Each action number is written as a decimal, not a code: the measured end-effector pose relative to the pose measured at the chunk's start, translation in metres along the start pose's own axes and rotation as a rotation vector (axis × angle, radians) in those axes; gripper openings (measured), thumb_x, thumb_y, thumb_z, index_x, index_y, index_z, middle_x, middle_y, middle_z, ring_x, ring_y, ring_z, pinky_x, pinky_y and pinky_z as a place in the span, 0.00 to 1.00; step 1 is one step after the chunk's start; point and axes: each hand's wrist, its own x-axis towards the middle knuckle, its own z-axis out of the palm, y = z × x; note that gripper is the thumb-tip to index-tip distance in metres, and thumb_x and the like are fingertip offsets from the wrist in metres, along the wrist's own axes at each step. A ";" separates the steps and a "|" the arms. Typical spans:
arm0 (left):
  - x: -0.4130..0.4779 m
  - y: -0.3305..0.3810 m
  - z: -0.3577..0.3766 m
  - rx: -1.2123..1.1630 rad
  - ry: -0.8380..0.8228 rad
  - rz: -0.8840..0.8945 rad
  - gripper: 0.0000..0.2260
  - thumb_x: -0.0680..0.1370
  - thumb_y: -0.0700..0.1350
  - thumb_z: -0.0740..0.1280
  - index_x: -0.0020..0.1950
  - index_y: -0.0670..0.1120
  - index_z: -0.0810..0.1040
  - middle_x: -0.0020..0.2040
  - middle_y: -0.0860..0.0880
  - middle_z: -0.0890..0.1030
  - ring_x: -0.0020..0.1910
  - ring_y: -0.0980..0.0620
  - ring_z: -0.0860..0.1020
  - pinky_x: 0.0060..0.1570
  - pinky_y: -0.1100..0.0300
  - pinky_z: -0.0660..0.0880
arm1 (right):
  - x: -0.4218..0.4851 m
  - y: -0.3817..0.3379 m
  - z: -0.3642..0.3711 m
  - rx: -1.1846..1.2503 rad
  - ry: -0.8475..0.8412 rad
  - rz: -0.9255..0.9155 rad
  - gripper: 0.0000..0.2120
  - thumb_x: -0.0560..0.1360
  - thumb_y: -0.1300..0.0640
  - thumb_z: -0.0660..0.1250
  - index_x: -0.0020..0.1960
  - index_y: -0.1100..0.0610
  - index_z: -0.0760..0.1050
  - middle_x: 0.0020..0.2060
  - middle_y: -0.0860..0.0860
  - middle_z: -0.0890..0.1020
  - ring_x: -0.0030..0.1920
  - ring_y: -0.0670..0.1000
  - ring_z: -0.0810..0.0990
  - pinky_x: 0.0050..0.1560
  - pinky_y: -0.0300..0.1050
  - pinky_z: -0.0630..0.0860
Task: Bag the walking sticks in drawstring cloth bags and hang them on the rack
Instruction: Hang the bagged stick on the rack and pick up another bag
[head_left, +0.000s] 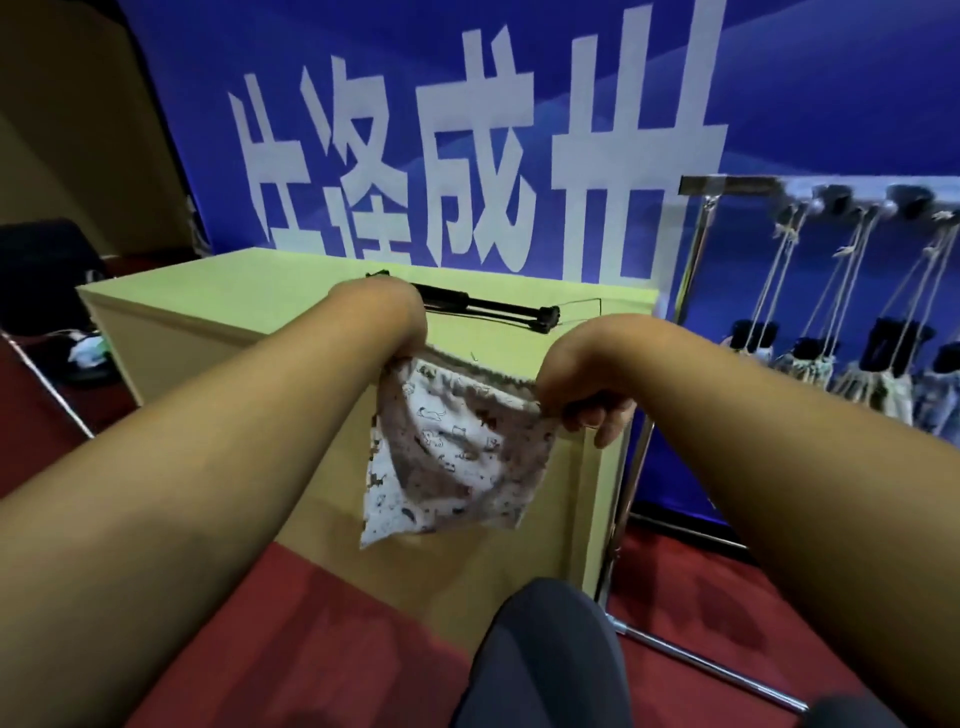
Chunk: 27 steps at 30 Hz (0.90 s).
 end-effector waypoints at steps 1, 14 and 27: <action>0.005 -0.001 0.008 -0.038 -0.009 0.016 0.02 0.78 0.38 0.70 0.46 0.41 0.80 0.40 0.44 0.77 0.34 0.48 0.75 0.40 0.55 0.76 | 0.004 -0.001 0.003 -0.001 -0.007 0.000 0.17 0.88 0.54 0.56 0.47 0.61 0.77 0.27 0.52 0.72 0.26 0.51 0.73 0.45 0.48 0.87; 0.049 -0.036 0.062 -0.616 -0.282 0.096 0.16 0.76 0.51 0.76 0.41 0.45 0.72 0.31 0.47 0.68 0.27 0.47 0.64 0.30 0.57 0.68 | 0.090 -0.026 0.016 0.122 0.537 -0.216 0.19 0.80 0.43 0.65 0.49 0.58 0.84 0.46 0.57 0.84 0.44 0.56 0.81 0.40 0.46 0.73; 0.084 -0.033 0.113 -0.678 -0.390 0.097 0.08 0.78 0.46 0.72 0.49 0.40 0.83 0.33 0.47 0.73 0.27 0.51 0.69 0.27 0.60 0.72 | 0.189 -0.050 0.029 0.081 0.777 -0.101 0.26 0.74 0.28 0.66 0.49 0.51 0.85 0.44 0.50 0.85 0.49 0.58 0.82 0.50 0.50 0.78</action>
